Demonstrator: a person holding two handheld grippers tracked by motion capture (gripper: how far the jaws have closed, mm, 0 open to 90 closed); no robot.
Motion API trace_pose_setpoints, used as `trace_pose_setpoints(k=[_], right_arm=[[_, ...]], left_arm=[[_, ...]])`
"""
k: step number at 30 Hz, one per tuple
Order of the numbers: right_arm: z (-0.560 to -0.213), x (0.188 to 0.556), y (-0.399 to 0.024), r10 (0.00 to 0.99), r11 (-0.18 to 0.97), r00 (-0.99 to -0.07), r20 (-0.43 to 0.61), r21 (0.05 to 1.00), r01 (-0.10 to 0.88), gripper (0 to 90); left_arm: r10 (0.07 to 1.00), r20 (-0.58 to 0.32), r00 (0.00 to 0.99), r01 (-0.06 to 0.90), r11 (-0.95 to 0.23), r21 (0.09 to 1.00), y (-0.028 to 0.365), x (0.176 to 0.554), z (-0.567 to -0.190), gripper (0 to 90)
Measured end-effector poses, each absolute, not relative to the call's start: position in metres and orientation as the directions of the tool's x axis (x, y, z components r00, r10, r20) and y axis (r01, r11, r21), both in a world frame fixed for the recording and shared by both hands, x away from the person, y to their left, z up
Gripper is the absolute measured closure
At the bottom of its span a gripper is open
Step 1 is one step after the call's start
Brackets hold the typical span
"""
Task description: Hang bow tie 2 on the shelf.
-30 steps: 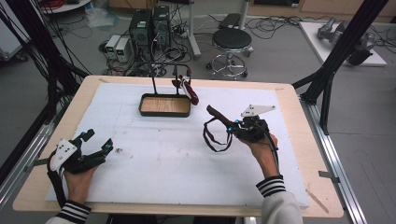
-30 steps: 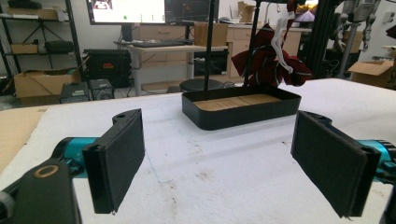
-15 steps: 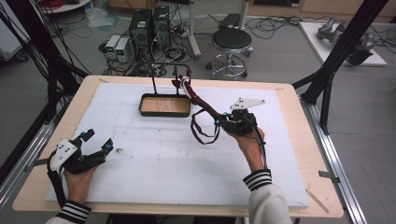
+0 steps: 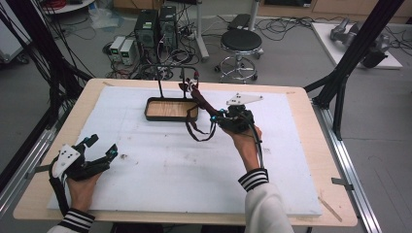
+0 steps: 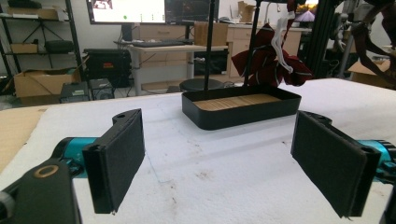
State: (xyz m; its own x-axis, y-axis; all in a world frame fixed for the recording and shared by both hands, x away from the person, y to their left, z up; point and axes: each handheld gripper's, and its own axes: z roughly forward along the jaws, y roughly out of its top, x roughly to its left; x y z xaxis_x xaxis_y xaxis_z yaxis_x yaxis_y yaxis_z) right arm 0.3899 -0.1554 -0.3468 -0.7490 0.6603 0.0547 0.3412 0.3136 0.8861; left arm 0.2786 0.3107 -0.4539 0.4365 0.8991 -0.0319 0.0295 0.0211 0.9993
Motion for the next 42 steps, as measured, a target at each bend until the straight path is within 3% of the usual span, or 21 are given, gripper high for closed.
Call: trace_pose_setpoints(k=[42], right_arm=[[-0.346,0.429,-0.090,0.761,0.182,-0.643,0.082,0.925,0.334,79.5]], left_arm=[[0.898,-0.036,0.438,0.031,0.025,0.999,0.311,0.279,-0.454,17.8]])
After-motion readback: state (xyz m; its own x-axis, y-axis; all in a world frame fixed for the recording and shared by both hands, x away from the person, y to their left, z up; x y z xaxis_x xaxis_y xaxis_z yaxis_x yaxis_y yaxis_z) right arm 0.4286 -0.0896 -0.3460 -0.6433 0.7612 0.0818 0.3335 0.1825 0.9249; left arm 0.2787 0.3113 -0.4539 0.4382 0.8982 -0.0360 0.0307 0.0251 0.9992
